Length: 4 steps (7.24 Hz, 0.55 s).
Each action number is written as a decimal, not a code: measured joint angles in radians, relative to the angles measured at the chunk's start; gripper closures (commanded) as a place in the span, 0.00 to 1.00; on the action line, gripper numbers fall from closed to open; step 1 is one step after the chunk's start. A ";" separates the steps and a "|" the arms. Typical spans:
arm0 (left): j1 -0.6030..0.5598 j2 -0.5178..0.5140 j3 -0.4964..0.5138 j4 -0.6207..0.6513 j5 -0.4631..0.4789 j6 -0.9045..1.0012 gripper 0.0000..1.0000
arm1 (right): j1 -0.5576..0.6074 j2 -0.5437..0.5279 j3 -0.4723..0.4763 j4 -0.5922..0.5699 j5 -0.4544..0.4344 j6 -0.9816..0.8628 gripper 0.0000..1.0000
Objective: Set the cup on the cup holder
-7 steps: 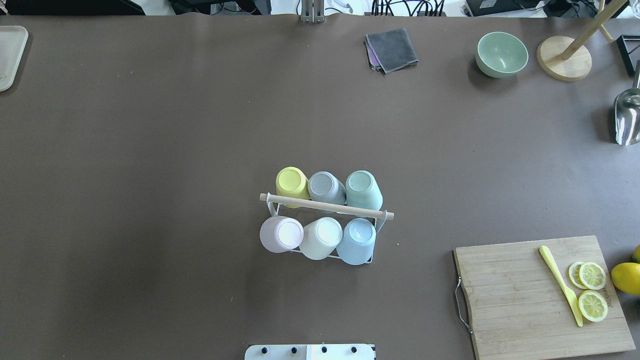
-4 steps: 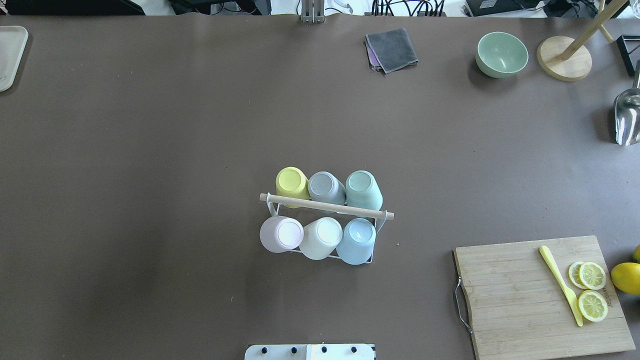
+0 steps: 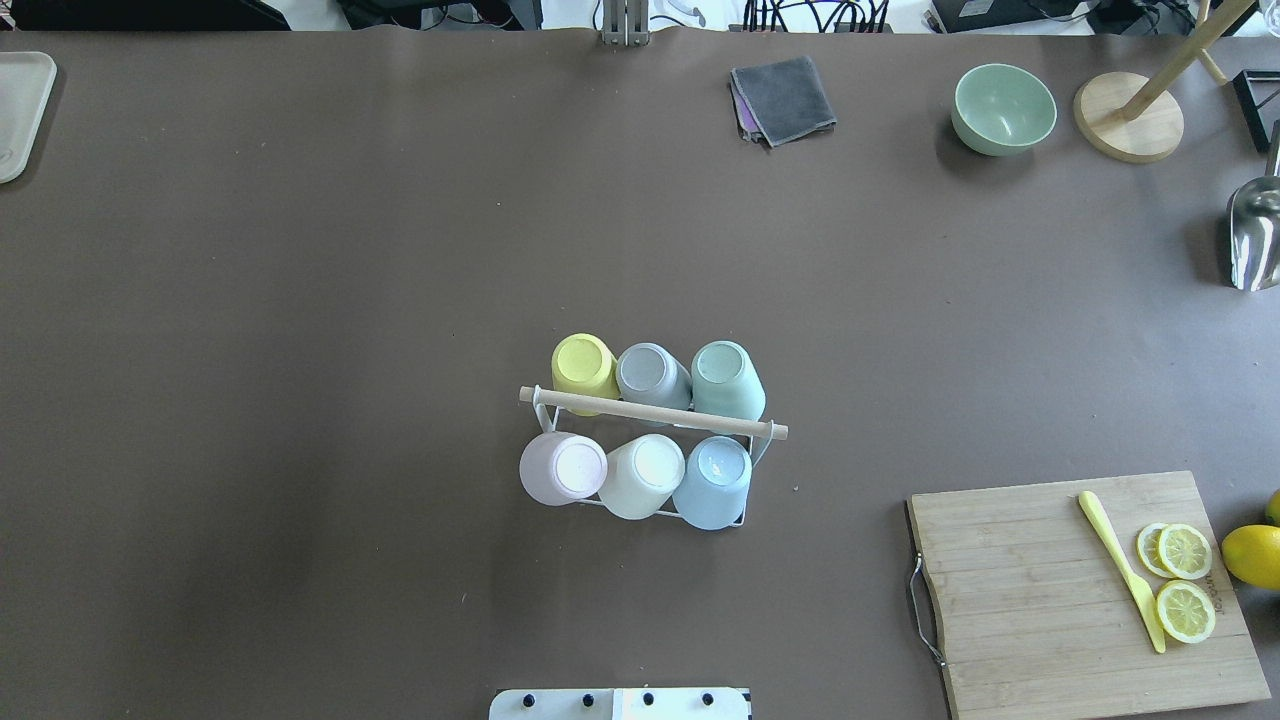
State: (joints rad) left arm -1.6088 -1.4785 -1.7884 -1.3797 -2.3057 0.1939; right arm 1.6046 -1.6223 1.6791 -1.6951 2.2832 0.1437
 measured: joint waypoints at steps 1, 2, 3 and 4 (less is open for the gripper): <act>-0.002 0.000 0.002 0.002 0.000 0.000 0.02 | 0.000 0.000 0.000 0.000 0.003 0.000 0.00; -0.003 0.000 0.002 0.003 0.000 -0.001 0.02 | 0.000 -0.001 0.000 0.000 0.005 0.000 0.00; -0.003 0.000 0.002 0.004 -0.001 -0.002 0.02 | 0.000 -0.001 0.001 0.000 0.005 0.001 0.00; -0.003 0.000 0.001 0.003 -0.002 -0.009 0.02 | 0.000 0.000 0.001 0.000 0.006 0.001 0.00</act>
State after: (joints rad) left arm -1.6121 -1.4788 -1.7873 -1.3763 -2.3079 0.1847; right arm 1.6045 -1.6227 1.6796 -1.6950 2.2888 0.1442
